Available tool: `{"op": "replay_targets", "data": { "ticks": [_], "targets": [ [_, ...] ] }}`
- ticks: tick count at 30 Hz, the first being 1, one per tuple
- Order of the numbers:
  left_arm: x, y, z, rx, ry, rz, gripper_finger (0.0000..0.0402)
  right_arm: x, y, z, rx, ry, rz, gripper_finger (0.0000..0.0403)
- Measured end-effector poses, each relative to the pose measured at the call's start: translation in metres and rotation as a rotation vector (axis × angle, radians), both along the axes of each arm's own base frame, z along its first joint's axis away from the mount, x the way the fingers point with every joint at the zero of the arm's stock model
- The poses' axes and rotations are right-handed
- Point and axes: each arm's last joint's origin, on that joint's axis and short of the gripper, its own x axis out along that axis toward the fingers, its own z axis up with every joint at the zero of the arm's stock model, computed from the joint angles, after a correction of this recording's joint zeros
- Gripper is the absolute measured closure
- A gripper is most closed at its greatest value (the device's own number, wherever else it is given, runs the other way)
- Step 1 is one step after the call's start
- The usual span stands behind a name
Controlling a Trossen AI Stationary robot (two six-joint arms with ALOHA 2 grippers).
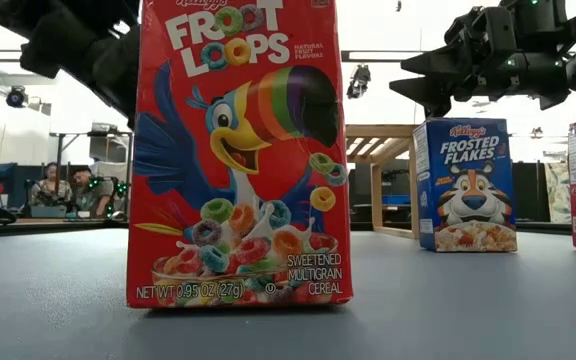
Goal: Stack cereal on shelf
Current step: Put the left blue cereal box on the shelf aligned with the other blue cereal box
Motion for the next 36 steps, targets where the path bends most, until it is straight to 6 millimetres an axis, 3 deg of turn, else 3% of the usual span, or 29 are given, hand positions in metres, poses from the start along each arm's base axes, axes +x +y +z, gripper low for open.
{"op": "replay_targets", "data": {
  "ticks": [8,16,24,29,36],
  "targets": [
    [0.006,-0.001,-0.004,0.004,0.013,0.002,0.0133,0.000,0.000,0.000,0.001,0.000,0.000,0.0170],
    [0.012,-0.003,0.008,0.013,-0.020,-0.011,0.0193,0.000,0.000,0.000,0.013,0.001,0.001,0.0170],
    [0.018,-0.005,0.019,0.026,0.005,-0.017,0.0224,0.000,0.000,0.000,0.027,0.001,0.001,0.0170],
    [0.025,-0.006,0.031,0.042,0.039,-0.021,0.0227,0.000,0.000,0.000,0.036,0.002,0.002,0.0170],
    [0.038,-0.009,0.066,0.088,0.068,-0.025,0.0227,0.000,0.000,0.001,0.036,-0.001,0.002,0.0170]
  ]
}}
